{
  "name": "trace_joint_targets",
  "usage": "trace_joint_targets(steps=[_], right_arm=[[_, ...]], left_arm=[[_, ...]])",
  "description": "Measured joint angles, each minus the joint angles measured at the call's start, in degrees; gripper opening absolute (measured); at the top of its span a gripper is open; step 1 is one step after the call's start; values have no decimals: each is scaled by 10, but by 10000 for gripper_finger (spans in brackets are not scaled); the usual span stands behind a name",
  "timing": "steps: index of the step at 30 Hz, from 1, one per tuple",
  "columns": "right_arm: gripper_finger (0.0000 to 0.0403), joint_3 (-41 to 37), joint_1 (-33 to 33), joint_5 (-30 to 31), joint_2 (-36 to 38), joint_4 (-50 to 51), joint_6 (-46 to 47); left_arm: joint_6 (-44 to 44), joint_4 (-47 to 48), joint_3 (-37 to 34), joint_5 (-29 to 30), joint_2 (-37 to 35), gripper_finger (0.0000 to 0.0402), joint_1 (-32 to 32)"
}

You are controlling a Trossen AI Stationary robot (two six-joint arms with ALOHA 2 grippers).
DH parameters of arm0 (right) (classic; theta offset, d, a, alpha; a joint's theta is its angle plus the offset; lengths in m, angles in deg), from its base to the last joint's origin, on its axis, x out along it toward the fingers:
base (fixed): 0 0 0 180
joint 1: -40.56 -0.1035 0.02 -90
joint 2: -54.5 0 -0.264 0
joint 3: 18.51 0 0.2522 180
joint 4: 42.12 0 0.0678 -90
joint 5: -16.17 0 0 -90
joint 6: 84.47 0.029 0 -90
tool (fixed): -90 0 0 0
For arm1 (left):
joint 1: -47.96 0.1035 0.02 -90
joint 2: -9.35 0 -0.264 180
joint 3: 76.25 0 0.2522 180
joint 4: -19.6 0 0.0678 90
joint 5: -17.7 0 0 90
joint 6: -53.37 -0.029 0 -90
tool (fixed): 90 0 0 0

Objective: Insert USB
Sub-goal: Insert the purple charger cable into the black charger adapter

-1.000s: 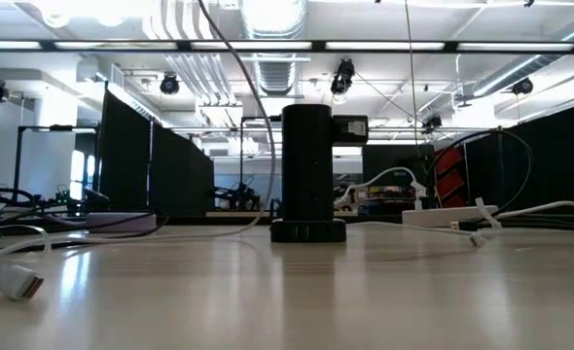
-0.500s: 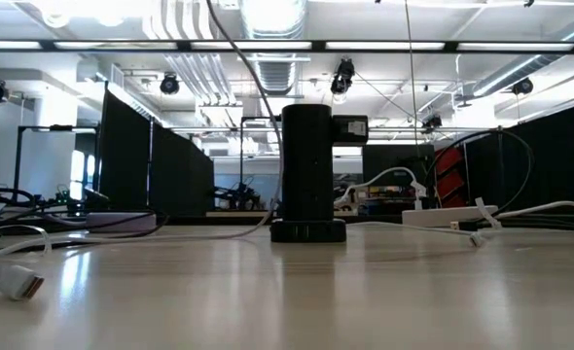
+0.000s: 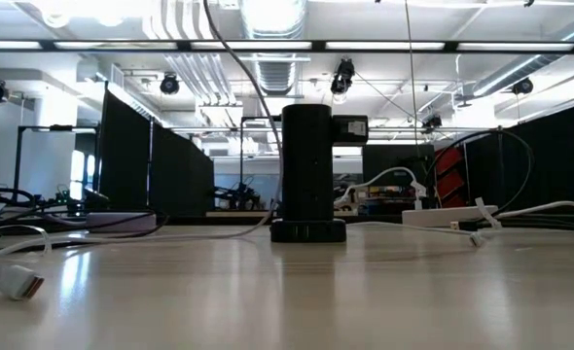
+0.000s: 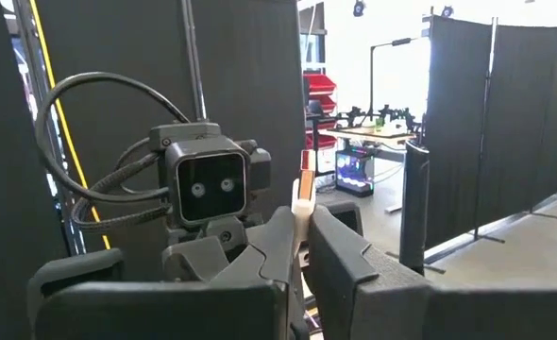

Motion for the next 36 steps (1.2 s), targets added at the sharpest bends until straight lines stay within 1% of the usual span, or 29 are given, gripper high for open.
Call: trace_joint_targets(steps=[4, 8, 11, 13, 16, 19, 21, 23, 25, 28, 30, 32, 36], right_arm=[[9, 0, 0, 1, 0, -1, -3], [9, 0, -1, 1, 3, 10, -3], [9, 0, -1, 0, 13, 66, 30], [9, 0, -1, -1, 22, 118, 71], [9, 1, 7, -39, 36, 220, 161], [9, 1, 19, -110, 51, 331, 268], [9, 1, 28, -167, 57, 393, 333], [9, 1, 30, -185, 57, 437, 375], [9, 1, 30, -192, 57, 463, 392], [9, 1, 29, -192, 57, 474, 399], [9, 1, 29, -189, 57, 463, 392], [9, 1, 31, -189, 57, 430, 371], [9, 1, 33, -211, 57, 340, 315]], left_arm=[[3, 32, 0, -1, -3, 24, 0], [40, 82, 0, -20, -16, 69, 0], [77, 121, 0, -28, -31, 112, -1], [105, 141, 0, -51, -42, 142, -1], [126, 157, 0, -108, -59, 184, -1], [127, 179, 0, -156, -78, 221, -1], [127, 194, 0, -166, -90, 242, -1], [127, 211, 0, -166, -100, 260, -1], [127, 226, 0, -167, -107, 275, -1], [127, 255, 0, -167, -113, 291, -1], [125, 279, 0, -166, -115, 298, -1], [124, 304, 0, -163, -110, 303, -1], [150, 351, 0, -113, -95, 312, 0]])
